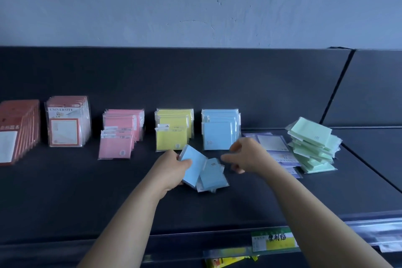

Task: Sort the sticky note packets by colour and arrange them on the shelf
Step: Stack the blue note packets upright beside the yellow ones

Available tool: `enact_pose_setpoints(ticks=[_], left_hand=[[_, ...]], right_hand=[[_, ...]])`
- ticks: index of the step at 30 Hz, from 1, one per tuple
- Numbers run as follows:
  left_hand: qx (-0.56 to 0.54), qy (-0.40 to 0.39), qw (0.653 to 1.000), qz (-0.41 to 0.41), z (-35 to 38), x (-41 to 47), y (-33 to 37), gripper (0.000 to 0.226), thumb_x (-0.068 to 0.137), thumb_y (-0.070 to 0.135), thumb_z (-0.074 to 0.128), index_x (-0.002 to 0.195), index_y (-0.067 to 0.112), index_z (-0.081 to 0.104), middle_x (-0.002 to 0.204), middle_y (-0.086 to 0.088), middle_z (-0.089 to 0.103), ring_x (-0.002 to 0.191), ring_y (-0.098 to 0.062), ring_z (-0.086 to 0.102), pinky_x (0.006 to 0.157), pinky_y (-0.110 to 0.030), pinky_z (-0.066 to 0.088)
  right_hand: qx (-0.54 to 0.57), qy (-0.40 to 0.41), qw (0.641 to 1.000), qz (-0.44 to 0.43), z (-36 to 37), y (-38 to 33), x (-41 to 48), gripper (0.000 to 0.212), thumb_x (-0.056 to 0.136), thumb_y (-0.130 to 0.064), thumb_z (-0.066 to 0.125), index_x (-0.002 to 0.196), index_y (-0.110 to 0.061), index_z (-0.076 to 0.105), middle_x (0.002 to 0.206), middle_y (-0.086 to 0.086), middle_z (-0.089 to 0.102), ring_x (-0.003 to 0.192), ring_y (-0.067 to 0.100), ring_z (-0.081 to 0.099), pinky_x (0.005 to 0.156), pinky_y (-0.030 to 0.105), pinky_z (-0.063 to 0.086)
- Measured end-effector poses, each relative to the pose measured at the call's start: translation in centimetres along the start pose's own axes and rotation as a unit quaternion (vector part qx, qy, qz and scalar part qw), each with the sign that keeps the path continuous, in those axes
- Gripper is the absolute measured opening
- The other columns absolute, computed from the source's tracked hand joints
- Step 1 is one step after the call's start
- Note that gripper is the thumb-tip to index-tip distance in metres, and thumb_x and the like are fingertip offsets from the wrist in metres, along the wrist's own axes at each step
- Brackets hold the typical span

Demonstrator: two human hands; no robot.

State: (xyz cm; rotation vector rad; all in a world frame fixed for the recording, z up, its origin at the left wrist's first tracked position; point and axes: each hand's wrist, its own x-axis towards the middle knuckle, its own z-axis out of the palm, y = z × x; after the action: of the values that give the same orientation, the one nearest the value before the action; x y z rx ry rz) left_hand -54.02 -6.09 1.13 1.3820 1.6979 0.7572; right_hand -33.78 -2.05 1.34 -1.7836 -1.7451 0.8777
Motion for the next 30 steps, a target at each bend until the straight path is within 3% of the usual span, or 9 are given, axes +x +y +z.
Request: enact_pose_setpoints(ticks=[2,4,7,10,14,16,19,24,30], left_hand=[[0.018,0.004,1.0,0.003,0.3,-0.3,0.1,0.027,0.095,0.025,0.051,0.078,0.014,0.033,0.071,-0.003,0.03,0.062,-0.018,0.026,0.055,-0.028,0.023],[0.007,-0.005,1.0,-0.008,0.6,-0.4,0.2,0.028,0.095,0.025,0.05,0.078,0.015,0.031,0.071,-0.002,0.026,0.062,-0.017,0.023,0.057,-0.029,0.02],[-0.037,-0.01,0.999,-0.021,0.6,-0.5,0.2,0.023,0.096,0.028,0.049,0.083,0.011,0.042,0.081,-0.006,0.043,0.073,-0.02,0.04,0.067,-0.031,0.035],[-0.083,-0.006,0.996,-0.037,0.5,-0.4,0.0,0.023,0.096,0.03,0.049,0.088,0.008,0.051,0.103,-0.014,0.06,0.095,-0.029,0.058,0.091,-0.04,0.046],[-0.005,-0.014,1.0,-0.02,1.6,-1.1,-0.1,0.022,0.099,0.027,0.043,0.082,0.013,0.041,0.08,-0.002,0.042,0.068,-0.016,0.038,0.061,-0.027,0.03],[-0.003,-0.017,1.0,-0.006,2.0,-1.4,-0.4,0.021,0.1,0.026,0.042,0.083,0.013,0.041,0.077,0.0,0.039,0.064,-0.014,0.034,0.055,-0.025,0.027],[-0.048,-0.015,0.999,0.017,1.9,-1.6,-1.2,0.017,0.098,0.028,0.047,0.093,0.012,0.05,0.084,-0.002,0.05,0.07,-0.015,0.042,0.062,-0.027,0.033],[-0.141,0.027,0.988,0.059,2.1,-2.3,-1.8,0.01,0.096,0.022,0.055,0.099,0.014,0.06,0.099,-0.003,0.067,0.086,-0.017,0.06,0.074,-0.03,0.045],[-0.242,0.062,0.964,0.095,0.9,-2.6,-1.6,0.008,0.098,0.022,0.054,0.1,0.021,0.062,0.103,-0.002,0.067,0.096,-0.02,0.065,0.085,-0.041,0.055]], right_hand=[[0.073,-0.061,0.995,0.024,0.2,0.4,-1.4,0.022,0.08,-0.011,0.073,0.092,0.003,0.061,0.075,0.018,0.07,0.058,0.023,0.064,0.073,0.04,0.06],[0.104,-0.066,0.992,0.025,0.8,0.8,-2.3,0.018,0.076,-0.005,0.073,0.092,-0.002,0.064,0.08,0.018,0.072,0.064,0.027,0.07,0.075,0.044,0.06],[0.136,-0.047,0.989,0.02,1.6,1.1,-3.0,0.023,0.072,-0.002,0.075,0.092,-0.005,0.066,0.085,0.016,0.071,0.072,0.033,0.072,0.077,0.05,0.058],[0.154,-0.032,0.987,0.022,1.9,1.2,-3.6,0.023,0.073,0.003,0.075,0.092,-0.004,0.065,0.085,0.016,0.07,0.077,0.036,0.071,0.076,0.049,0.059],[0.168,-0.023,0.985,0.016,2.4,0.9,-4.1,0.021,0.073,0.003,0.074,0.091,-0.004,0.065,0.084,0.015,0.069,0.073,0.034,0.071,0.077,0.049,0.058],[0.178,-0.026,0.984,0.014,2.7,0.9,-4.5,0.022,0.074,0.002,0.074,0.093,-0.003,0.065,0.078,0.012,0.068,0.065,0.027,0.068,0.077,0.046,0.059],[0.203,-0.026,0.979,0.02,3.1,0.7,-5.0,0.03,0.073,-0.002,0.079,0.099,-0.003,0.064,0.081,0.01,0.069,0.066,0.023,0.069,0.078,0.04,0.06],[0.292,-0.007,0.956,0.028,4.2,0.5,-5.6,0.043,0.071,0.002,0.08,0.106,-0.004,0.057,0.088,0.011,0.067,0.077,0.026,0.071,0.081,0.042,0.058],[0.356,0.006,0.934,0.02,3.5,0.0,-5.8,0.018,0.083,0.008,0.064,0.092,-0.007,0.06,0.099,0.02,0.066,0.079,0.026,0.068,0.07,0.038,0.06]])
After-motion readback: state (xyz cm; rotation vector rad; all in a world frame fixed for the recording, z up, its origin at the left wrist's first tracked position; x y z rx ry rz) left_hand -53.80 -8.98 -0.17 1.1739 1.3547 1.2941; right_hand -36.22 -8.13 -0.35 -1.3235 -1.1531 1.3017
